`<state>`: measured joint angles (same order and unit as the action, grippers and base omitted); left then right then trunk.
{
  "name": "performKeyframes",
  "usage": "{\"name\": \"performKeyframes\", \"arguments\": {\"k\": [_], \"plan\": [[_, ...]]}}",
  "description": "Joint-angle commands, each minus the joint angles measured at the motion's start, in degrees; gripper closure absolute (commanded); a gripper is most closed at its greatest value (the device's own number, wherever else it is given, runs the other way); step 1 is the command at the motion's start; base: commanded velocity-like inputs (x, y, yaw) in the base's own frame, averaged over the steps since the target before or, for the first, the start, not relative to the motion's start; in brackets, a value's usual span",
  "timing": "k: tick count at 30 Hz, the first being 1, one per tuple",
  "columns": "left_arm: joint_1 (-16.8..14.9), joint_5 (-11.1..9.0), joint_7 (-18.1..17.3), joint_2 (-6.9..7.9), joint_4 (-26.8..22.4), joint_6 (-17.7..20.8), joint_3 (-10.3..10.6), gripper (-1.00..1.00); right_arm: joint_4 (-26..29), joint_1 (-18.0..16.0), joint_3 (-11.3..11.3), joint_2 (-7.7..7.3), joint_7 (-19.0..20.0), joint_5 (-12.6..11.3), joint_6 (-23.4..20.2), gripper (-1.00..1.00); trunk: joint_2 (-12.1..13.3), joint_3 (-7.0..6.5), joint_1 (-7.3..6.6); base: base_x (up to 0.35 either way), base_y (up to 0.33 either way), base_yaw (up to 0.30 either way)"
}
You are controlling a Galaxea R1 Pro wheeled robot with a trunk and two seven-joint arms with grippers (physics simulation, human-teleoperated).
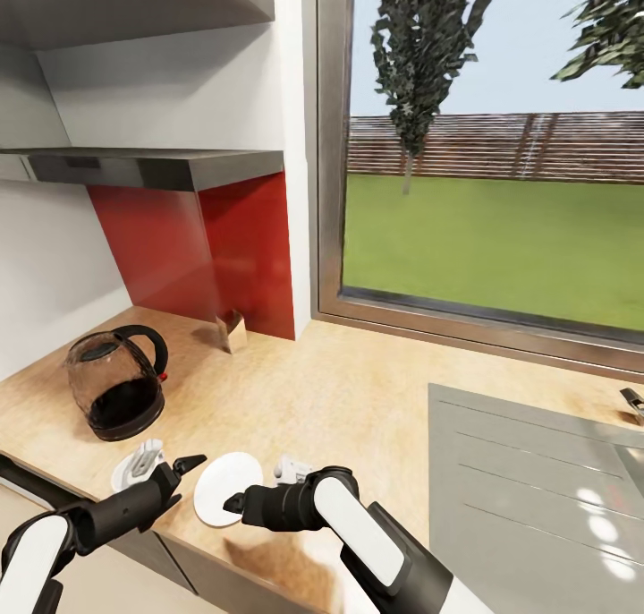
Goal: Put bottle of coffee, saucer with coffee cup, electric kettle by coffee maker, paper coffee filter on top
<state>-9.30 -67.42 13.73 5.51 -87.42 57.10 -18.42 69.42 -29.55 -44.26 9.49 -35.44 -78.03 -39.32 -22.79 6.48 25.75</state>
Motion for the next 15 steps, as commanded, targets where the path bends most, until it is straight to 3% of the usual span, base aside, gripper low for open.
{"name": "performKeyframes", "arguments": {"k": [1, 15], "plan": [[0.0, -0.6, 0.6, 0.01, 0.0, 0.2, 0.0, -1.0, 0.0, -0.1, -0.1, 0.0, -0.6, -0.5, 0.0, -1.0, -0.1, 0.13, 0.04, 0.0, 0.0, 0.0], [-0.3, -0.5, 1.1, 0.03, 0.0, 0.0, -0.2, -1.0, -0.1, -0.1, -0.1, 0.0, -0.6, -0.5, 0.0, -1.0, -0.1, 0.13, 0.04, 0.0, 0.0, 0.0]]}}
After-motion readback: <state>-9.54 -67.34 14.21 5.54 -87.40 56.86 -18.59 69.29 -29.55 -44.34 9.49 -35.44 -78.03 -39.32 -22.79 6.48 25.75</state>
